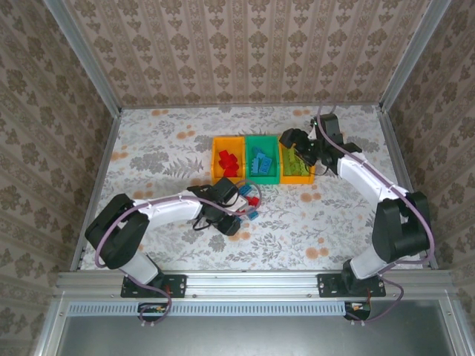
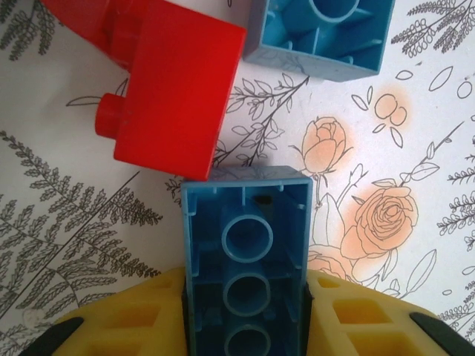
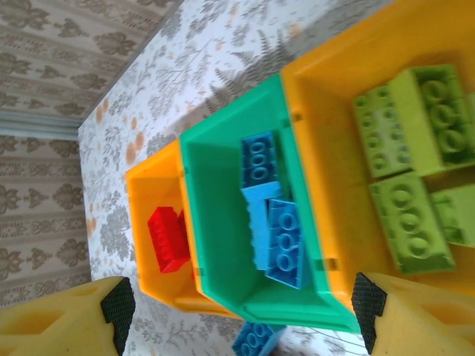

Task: Sort the legos into containers by color

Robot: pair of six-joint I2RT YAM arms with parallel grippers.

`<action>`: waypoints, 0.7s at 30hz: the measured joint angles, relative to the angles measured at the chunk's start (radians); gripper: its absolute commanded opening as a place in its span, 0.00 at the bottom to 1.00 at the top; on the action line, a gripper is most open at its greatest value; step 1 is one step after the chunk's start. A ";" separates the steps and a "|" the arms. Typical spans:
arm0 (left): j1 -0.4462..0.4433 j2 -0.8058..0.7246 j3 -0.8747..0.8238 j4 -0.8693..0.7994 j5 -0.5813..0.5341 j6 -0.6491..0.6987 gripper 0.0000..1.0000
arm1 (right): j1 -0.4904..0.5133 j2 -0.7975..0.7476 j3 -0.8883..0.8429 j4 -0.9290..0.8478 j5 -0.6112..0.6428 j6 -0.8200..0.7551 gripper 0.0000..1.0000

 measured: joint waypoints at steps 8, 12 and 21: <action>0.000 -0.112 0.107 -0.048 -0.008 0.000 0.35 | -0.024 -0.112 -0.138 -0.007 0.031 -0.056 0.80; 0.005 -0.129 0.205 -0.038 -0.002 0.006 0.35 | -0.016 -0.200 -0.237 -0.009 0.061 -0.089 0.79; 0.122 0.131 0.544 -0.011 0.129 0.012 0.34 | 0.177 -0.323 -0.402 -0.024 0.185 -0.194 0.79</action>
